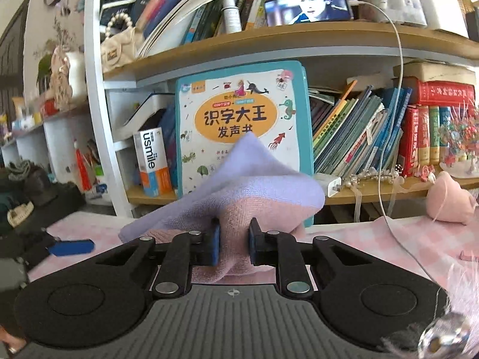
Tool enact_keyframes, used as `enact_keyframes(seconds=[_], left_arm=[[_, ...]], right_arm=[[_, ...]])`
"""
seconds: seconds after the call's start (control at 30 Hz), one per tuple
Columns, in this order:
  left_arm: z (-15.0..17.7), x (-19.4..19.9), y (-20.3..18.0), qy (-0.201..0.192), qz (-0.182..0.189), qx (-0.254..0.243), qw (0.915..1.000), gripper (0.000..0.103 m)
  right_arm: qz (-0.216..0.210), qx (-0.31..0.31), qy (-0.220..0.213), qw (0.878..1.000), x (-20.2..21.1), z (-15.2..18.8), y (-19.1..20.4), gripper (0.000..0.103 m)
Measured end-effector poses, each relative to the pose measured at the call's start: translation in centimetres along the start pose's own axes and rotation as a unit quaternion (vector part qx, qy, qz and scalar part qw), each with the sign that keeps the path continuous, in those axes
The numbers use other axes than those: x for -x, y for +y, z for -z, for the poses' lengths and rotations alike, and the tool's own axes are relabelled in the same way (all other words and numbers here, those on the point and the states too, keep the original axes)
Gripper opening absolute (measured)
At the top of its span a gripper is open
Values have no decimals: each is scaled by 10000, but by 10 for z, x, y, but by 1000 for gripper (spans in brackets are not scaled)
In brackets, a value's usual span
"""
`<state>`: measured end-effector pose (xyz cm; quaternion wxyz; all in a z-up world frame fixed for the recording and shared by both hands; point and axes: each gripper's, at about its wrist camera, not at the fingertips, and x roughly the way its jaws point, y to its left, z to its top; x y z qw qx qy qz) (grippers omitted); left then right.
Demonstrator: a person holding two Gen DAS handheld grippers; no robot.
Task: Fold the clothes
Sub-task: 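Grasp the sweater with the right gripper while the left gripper grasps it too, then lift the sweater with both grippers and shake it open in the air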
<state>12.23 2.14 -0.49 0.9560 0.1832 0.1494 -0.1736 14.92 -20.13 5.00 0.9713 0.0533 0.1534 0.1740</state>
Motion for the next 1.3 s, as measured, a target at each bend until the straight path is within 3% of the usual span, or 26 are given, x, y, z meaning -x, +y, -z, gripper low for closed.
enact_keyframes(seconds=[0.2,0.37,0.4,0.43,0.47,0.5,0.53,0.6,0.77,0.83,0.97,1.1,1.3], left_arm=[[-8,-28,-11,83,-346,-756,9965,62],[-20,-52,4,39,-375,-518,9979,52],[-22,-56,7,30,-380,-469,9982,46],[-25,-61,10,22,-385,-421,9984,27],[-27,-66,13,13,-391,-373,9985,16],[-31,-58,17,-108,-208,-205,9995,9],[-34,-51,20,-232,-21,-34,9997,7],[-42,-35,27,-479,355,308,9977,7],[-68,2,21,-972,669,425,9921,6],[-79,16,18,-1168,793,470,9889,6],[-100,46,13,-1558,1040,560,9807,6],[-121,75,8,-1945,1284,648,9703,6],[-145,103,12,-2110,1550,858,9613,6]], right_arm=[[-17,-58,64,10000,2,1,-6,17],[159,307,252,9991,5,6,-6,18],[204,407,304,9985,6,8,-5,22],[248,507,356,9978,8,9,-5,31],[321,659,431,9964,10,12,-4,38],[409,845,508,9943,13,16,-1,52],[490,1022,572,9919,17,21,2,58],[516,1266,743,9878,25,30,7,62],[352,1553,1038,9818,44,50,34,76],[254,1661,1076,9799,52,58,49,88],[-64,1776,1138,9775,60,71,78,91],[-7,1844,1161,9760,59,80,104,91],[-283,1087,1060,9880,72,82,120,91]])
